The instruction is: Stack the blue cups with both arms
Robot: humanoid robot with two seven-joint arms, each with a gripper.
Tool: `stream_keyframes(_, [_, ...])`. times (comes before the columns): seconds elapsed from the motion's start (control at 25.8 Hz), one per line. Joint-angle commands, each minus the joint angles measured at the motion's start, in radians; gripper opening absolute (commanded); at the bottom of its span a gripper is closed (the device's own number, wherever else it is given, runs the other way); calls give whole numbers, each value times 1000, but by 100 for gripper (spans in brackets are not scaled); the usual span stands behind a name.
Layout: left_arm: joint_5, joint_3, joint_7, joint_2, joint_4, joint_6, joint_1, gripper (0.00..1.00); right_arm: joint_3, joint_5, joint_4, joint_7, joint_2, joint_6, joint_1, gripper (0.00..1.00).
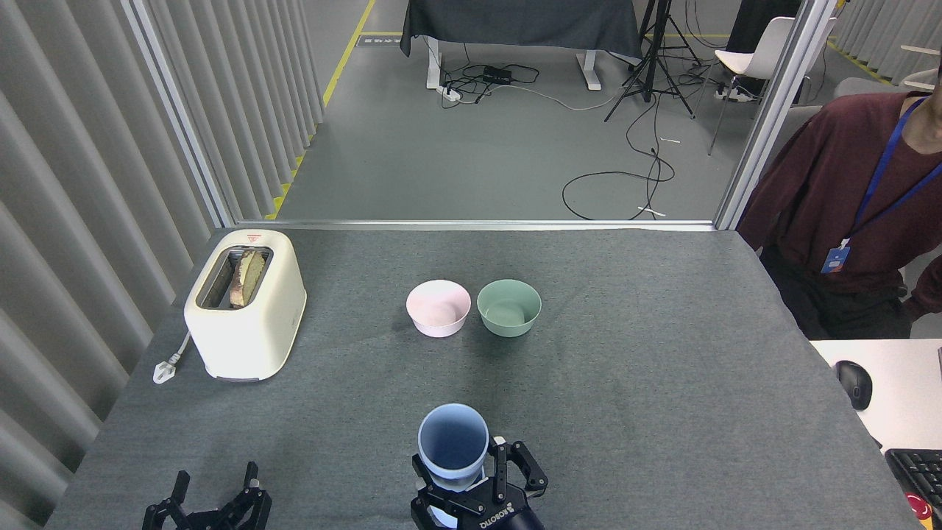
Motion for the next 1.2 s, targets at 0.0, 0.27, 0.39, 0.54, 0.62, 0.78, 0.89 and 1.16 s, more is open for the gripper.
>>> stream_keyframes(0.0, [0, 0, 1, 2, 0, -4, 0, 100, 2, 2, 0, -6, 0, -5, -6, 100])
stream_keyframes(0.27, [0, 0, 1, 2, 0, -4, 0, 100, -5, 2, -9, -10, 9, 6, -20, 100])
stream_keyframes(0.39, [0, 0, 1, 1, 0, -4, 0, 100, -18, -2, -70, -67, 25, 49, -67, 100])
stream_keyframes(0.54, [0, 0, 1, 1, 0, -6, 0, 100, -229, -5, -79, -127, -5, 98, -118, 100])
stream_keyframes(0.62, [2, 0, 1, -1, 0, -6, 0, 100, -387, -22, -44, -181, -60, 44, -101, 100])
stream_keyframes(0.78, [2, 0, 1, -2, -1, -6, -6, 100, -603, -59, 36, -377, -90, -48, 49, 100])
stream_keyframes(0.89, [2, 0, 1, -2, -3, -6, -11, 100, -695, -76, 56, -400, -86, -51, 132, 100])
stream_keyframes(1.16, [5, 0, 1, 1, -13, -9, -12, 100, -750, -179, 131, -394, -89, -50, 210, 100])
